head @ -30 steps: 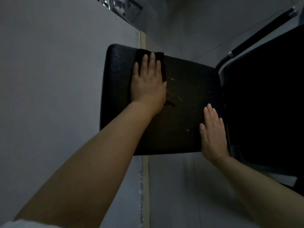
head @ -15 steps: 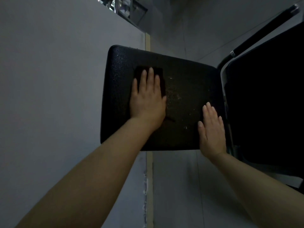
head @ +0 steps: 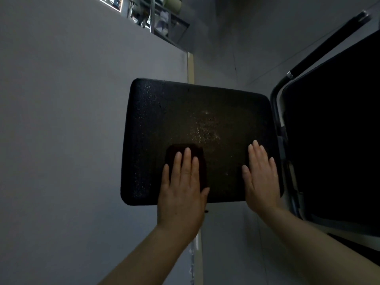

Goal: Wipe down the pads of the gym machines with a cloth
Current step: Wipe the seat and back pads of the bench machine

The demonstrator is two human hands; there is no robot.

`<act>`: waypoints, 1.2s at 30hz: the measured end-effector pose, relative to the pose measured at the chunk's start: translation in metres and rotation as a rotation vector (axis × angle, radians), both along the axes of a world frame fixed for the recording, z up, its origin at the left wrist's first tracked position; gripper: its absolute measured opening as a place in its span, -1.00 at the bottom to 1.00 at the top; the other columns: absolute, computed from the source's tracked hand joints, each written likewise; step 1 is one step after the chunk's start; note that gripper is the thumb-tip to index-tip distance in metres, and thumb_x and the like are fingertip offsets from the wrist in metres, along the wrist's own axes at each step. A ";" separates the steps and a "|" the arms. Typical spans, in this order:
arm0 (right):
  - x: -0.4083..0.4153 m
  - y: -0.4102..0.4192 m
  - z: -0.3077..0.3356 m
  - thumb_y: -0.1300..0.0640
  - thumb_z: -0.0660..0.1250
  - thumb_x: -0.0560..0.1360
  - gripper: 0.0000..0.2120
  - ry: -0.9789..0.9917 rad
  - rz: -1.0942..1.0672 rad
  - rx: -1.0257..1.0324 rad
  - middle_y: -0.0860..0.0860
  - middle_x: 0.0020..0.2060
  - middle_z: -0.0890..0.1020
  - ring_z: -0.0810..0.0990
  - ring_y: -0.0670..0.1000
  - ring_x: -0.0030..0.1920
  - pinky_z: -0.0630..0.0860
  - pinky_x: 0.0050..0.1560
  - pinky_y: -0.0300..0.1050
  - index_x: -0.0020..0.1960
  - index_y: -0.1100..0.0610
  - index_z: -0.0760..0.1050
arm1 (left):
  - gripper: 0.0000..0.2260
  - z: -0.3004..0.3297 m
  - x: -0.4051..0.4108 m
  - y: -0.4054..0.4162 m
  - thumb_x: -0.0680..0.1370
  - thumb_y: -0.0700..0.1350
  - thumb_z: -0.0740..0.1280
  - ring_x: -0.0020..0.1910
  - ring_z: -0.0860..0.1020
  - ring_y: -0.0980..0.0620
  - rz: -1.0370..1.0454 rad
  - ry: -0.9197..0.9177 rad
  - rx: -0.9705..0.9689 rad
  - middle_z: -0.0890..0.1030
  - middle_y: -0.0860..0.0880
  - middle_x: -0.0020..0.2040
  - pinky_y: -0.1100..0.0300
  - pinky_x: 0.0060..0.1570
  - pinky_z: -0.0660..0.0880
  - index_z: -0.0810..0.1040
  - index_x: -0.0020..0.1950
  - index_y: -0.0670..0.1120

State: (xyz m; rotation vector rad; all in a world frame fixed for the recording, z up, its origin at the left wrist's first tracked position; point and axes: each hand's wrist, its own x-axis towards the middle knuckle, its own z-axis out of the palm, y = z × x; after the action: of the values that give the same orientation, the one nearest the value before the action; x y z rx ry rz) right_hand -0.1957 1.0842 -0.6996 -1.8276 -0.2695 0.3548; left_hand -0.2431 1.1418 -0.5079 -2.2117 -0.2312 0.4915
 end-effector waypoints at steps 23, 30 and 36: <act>-0.001 0.001 -0.003 -0.13 -0.22 0.58 -0.45 -0.021 -0.026 0.019 -0.09 0.51 -0.03 -0.12 -0.14 0.50 -0.21 0.48 -0.13 0.50 0.07 -0.10 | -0.38 -0.034 0.048 -0.007 0.62 0.14 -0.10 0.51 -0.25 -0.17 0.000 0.022 0.034 -0.31 -0.22 0.52 -0.11 0.41 -0.29 -0.31 0.48 -0.18; -0.001 0.001 -0.002 -0.11 -0.20 0.58 -0.46 -0.013 -0.032 0.025 -0.09 0.51 -0.03 -0.12 -0.15 0.50 -0.25 0.47 -0.17 0.50 0.07 -0.09 | -0.40 -0.032 0.033 -0.010 0.61 0.13 -0.07 0.53 -0.15 -0.16 0.003 0.066 0.005 -0.20 -0.21 0.54 -0.11 0.43 -0.22 -0.20 0.50 -0.17; -0.001 0.001 -0.004 -0.10 -0.19 0.58 -0.46 -0.027 -0.040 0.050 -0.08 0.51 -0.01 -0.10 -0.13 0.51 -0.21 0.47 -0.15 0.52 0.08 -0.04 | -0.43 -0.043 0.132 0.011 0.64 0.11 -0.09 0.52 -0.25 -0.12 0.010 0.021 0.070 -0.28 -0.16 0.54 -0.10 0.45 -0.20 -0.23 0.53 -0.12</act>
State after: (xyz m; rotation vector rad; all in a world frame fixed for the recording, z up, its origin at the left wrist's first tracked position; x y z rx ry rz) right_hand -0.1964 1.0855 -0.7039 -1.7869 -0.2574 0.2935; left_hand -0.1112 1.1526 -0.5512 -2.1372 -0.2455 0.5042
